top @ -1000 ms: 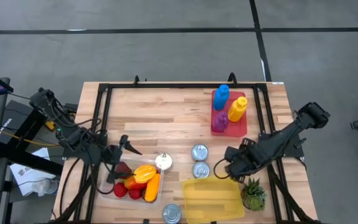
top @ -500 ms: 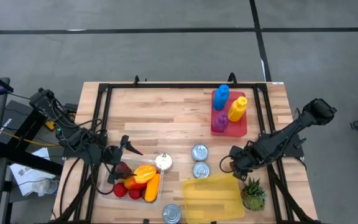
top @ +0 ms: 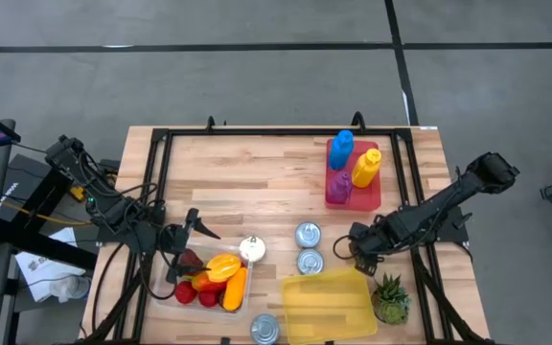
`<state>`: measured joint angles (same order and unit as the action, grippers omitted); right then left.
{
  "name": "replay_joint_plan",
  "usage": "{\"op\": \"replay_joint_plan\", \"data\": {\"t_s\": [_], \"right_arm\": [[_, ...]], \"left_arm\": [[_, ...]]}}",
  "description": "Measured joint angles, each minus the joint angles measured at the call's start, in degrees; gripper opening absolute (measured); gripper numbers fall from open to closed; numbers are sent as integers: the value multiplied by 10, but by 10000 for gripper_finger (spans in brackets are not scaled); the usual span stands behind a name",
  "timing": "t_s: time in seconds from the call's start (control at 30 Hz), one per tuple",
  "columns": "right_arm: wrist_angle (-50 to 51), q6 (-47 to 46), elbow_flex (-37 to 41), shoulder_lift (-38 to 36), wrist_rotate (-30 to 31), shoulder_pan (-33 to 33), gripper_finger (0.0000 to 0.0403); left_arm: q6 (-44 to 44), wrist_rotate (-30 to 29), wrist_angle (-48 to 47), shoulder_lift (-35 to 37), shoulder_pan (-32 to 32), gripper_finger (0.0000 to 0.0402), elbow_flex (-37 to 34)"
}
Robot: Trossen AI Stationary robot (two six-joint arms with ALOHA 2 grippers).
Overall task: Pick & Place Food Item
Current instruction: Put the yellow pear into the transparent bin
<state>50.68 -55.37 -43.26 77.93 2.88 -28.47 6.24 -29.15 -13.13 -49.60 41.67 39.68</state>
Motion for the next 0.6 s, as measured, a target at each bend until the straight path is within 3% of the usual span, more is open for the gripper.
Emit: {"op": "replay_joint_plan", "data": {"t_s": [0.23,0.6], "right_arm": [[-19,-6,1,0,2,0,86],[-14,3,-35,5,62,-36,19]], "left_arm": [[0,-15,-1,0,0,365,0],[0,-23,-1,0,0,364,0]]}}
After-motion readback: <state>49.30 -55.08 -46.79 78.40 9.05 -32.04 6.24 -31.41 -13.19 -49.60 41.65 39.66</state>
